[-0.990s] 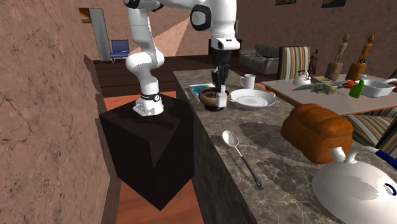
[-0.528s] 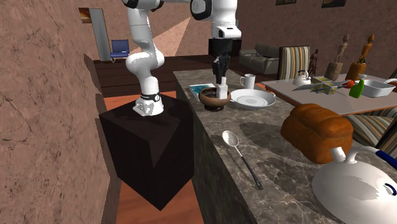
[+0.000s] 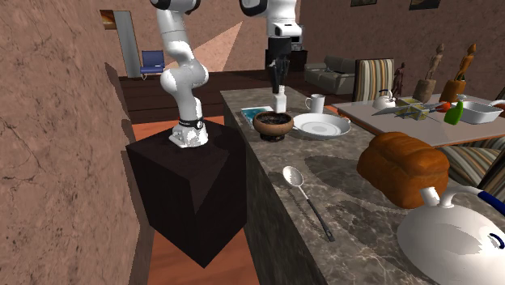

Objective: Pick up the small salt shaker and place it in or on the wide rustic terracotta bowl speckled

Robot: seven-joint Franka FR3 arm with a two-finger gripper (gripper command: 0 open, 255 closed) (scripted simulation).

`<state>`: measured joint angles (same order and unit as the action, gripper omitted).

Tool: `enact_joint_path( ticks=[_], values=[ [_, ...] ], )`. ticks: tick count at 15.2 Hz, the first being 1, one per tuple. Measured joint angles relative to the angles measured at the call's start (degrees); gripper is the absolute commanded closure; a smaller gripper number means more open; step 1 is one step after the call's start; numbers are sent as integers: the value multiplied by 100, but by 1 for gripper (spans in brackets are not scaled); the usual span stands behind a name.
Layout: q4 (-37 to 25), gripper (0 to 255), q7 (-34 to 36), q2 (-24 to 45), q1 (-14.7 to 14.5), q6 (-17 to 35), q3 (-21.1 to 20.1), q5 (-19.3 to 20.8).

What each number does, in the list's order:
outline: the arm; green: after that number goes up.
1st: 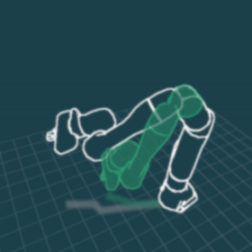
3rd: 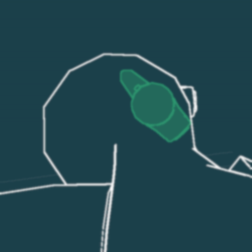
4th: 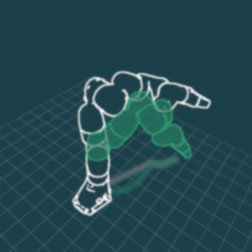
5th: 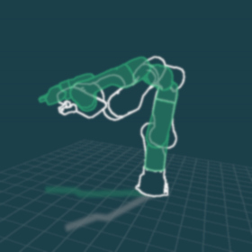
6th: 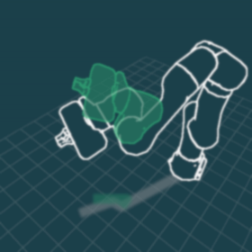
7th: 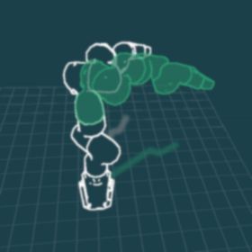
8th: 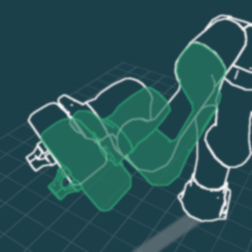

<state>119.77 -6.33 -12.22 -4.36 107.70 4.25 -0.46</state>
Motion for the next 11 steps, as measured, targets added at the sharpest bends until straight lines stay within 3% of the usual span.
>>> enact_joint_path(
  ticks=[11],
  values=[
    [856, 255, 1335, -1270, -551, -381, -903, -290]
  ],
)
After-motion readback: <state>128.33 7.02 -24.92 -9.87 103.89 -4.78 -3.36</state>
